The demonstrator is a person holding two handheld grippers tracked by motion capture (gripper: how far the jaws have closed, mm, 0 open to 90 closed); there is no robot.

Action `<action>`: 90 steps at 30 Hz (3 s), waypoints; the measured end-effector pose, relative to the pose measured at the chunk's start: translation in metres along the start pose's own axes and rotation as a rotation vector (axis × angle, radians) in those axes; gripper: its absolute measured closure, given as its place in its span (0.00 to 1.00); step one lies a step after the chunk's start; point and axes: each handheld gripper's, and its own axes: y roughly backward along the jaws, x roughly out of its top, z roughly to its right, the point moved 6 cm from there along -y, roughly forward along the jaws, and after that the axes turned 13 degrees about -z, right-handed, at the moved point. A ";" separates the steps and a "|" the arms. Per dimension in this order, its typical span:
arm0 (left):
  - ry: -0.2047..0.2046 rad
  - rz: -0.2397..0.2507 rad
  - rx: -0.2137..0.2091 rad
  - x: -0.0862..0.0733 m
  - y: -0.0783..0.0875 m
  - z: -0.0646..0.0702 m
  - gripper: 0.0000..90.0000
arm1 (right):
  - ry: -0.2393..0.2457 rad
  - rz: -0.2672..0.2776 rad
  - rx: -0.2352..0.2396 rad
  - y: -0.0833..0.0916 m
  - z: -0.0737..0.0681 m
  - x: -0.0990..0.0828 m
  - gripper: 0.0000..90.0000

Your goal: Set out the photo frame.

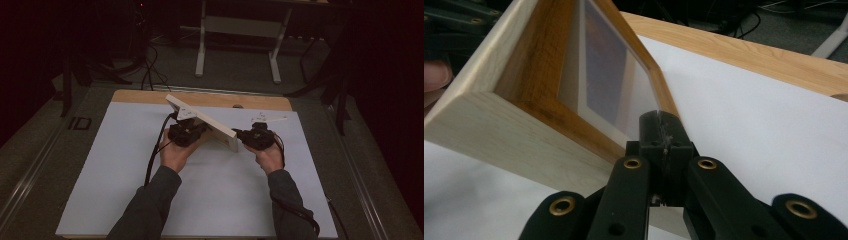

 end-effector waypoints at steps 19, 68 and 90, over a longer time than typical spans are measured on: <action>-0.018 0.003 0.007 0.000 0.002 -0.001 1.00 | 0.051 -0.006 0.029 0.000 -0.017 -0.003 1.00; -0.148 0.020 -0.054 -0.001 0.007 0.006 1.00 | 0.185 -0.003 0.110 -0.004 -0.065 0.003 1.00; -0.164 0.010 -0.146 -0.016 0.020 -0.010 1.00 | 0.218 0.013 0.142 -0.015 -0.090 0.020 1.00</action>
